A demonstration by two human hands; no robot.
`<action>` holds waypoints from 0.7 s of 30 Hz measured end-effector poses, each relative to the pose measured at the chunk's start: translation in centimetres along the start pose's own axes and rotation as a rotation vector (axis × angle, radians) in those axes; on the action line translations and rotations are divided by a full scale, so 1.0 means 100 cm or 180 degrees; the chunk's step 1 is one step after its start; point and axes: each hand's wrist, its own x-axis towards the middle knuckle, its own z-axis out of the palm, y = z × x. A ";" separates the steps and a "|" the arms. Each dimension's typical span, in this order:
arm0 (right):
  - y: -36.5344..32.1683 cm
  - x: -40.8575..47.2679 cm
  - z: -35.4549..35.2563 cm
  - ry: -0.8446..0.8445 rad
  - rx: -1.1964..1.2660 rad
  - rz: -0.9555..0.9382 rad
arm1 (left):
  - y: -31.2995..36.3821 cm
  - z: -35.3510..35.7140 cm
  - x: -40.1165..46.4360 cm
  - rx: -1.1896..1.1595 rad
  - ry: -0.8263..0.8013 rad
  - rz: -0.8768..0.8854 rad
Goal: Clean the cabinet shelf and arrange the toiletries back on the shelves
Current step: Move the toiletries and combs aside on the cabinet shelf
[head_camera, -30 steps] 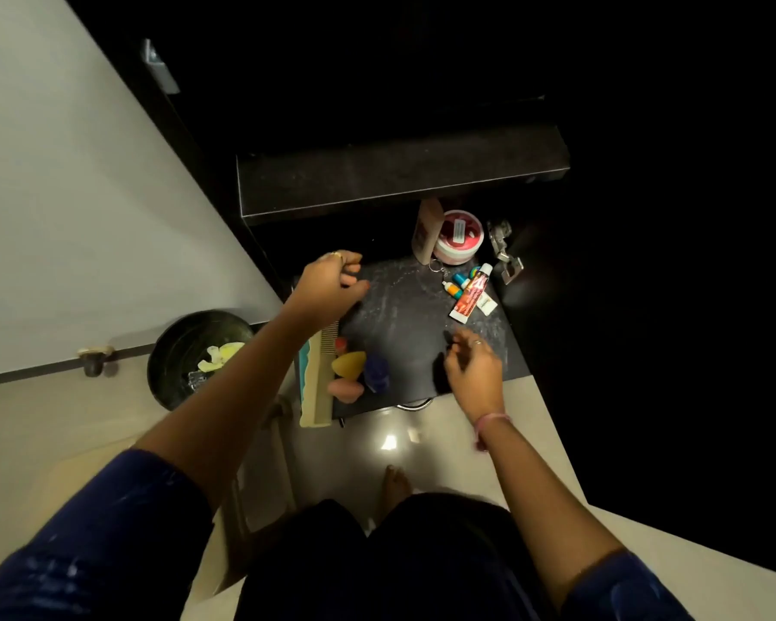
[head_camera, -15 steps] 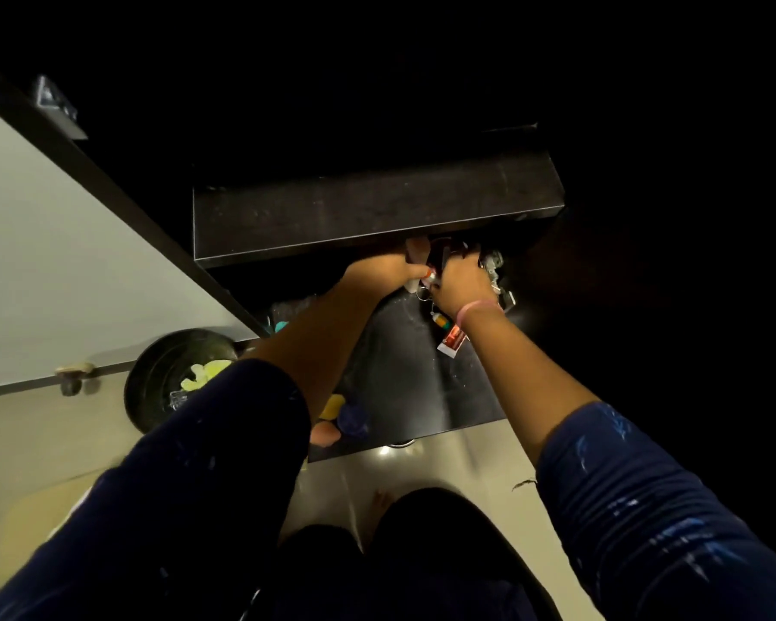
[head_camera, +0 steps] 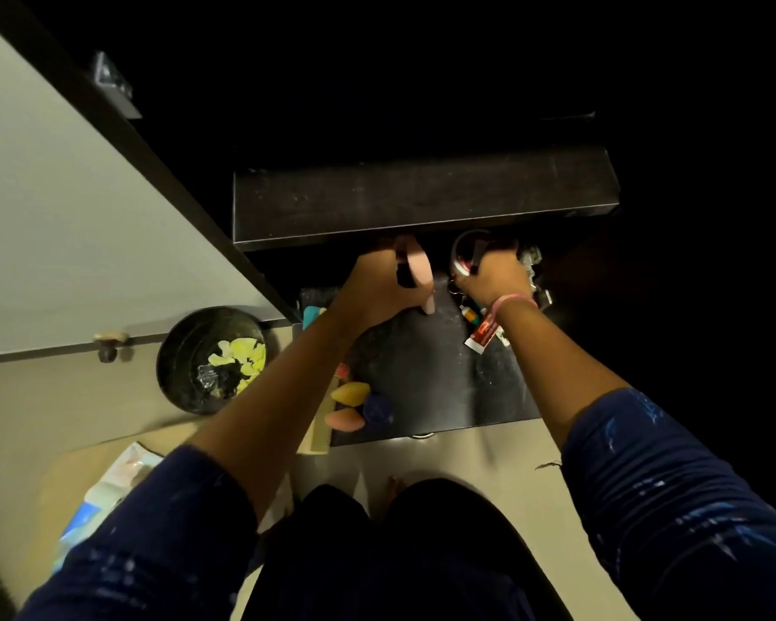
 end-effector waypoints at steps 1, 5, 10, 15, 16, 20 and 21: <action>-0.002 -0.003 -0.001 0.0031 0.0031 0.0024 | -0.009 -0.004 -0.007 -0.0166 -0.0047 0.0014; -0.018 -0.013 -0.002 0.0006 0.0087 -0.0259 | -0.042 -0.013 -0.031 -0.0516 -0.0384 0.0011; -0.054 -0.020 0.001 -0.0373 -0.0438 -0.1132 | -0.059 -0.013 -0.043 -0.0313 -0.0223 0.0017; -0.085 -0.017 0.009 -0.1145 -0.0580 -0.1516 | -0.070 -0.001 -0.046 -0.0063 -0.0053 0.0058; -0.091 -0.017 0.012 -0.1220 -0.0652 -0.1561 | -0.072 0.000 -0.047 -0.0018 -0.0041 0.0062; -0.106 -0.013 0.026 -0.1362 -0.0643 -0.1618 | -0.076 -0.001 -0.049 -0.0189 0.0074 -0.0056; -0.108 -0.013 0.028 -0.1399 -0.0511 -0.1568 | -0.076 -0.002 -0.049 -0.0256 0.0098 -0.0105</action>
